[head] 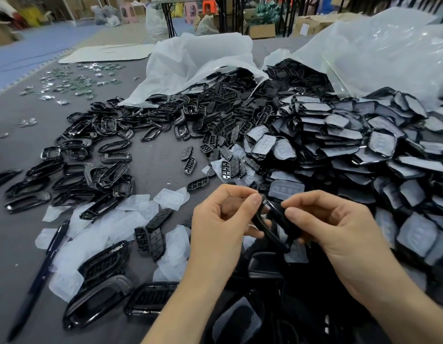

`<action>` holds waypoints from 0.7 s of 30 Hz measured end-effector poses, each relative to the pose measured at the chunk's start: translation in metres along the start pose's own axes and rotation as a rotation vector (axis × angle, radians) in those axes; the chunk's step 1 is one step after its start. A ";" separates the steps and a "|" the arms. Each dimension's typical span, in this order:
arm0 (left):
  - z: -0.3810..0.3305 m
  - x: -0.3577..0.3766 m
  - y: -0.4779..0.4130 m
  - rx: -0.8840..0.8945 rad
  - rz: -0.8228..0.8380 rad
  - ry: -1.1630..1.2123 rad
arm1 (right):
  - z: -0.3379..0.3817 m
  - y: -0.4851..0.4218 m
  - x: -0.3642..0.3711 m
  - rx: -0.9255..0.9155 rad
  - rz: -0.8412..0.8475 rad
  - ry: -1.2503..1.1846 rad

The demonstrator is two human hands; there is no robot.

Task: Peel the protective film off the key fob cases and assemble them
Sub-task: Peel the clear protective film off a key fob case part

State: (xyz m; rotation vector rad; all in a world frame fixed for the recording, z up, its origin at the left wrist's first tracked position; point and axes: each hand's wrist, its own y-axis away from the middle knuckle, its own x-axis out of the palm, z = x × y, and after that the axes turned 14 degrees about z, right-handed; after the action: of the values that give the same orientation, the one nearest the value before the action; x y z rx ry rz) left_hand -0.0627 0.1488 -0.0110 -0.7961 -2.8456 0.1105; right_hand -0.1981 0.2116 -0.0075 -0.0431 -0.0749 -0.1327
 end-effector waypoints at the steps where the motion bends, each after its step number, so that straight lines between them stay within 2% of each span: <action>1: 0.001 0.000 0.000 0.002 -0.010 -0.016 | -0.001 0.000 -0.001 0.003 0.008 0.000; 7: 0.004 -0.001 0.000 -0.003 -0.049 -0.099 | 0.003 0.001 -0.001 0.025 0.120 -0.104; 14: 0.006 -0.004 0.003 0.059 -0.098 -0.428 | 0.000 0.002 0.003 0.104 0.153 -0.207; 21: 0.002 0.000 0.002 -0.038 -0.014 -0.098 | 0.002 0.000 0.000 0.098 0.158 -0.202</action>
State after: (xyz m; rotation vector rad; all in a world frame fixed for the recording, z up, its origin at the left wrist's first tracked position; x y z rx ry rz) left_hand -0.0617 0.1505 -0.0131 -0.8000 -2.9534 0.0968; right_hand -0.1979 0.2119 -0.0060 0.0358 -0.2789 0.0335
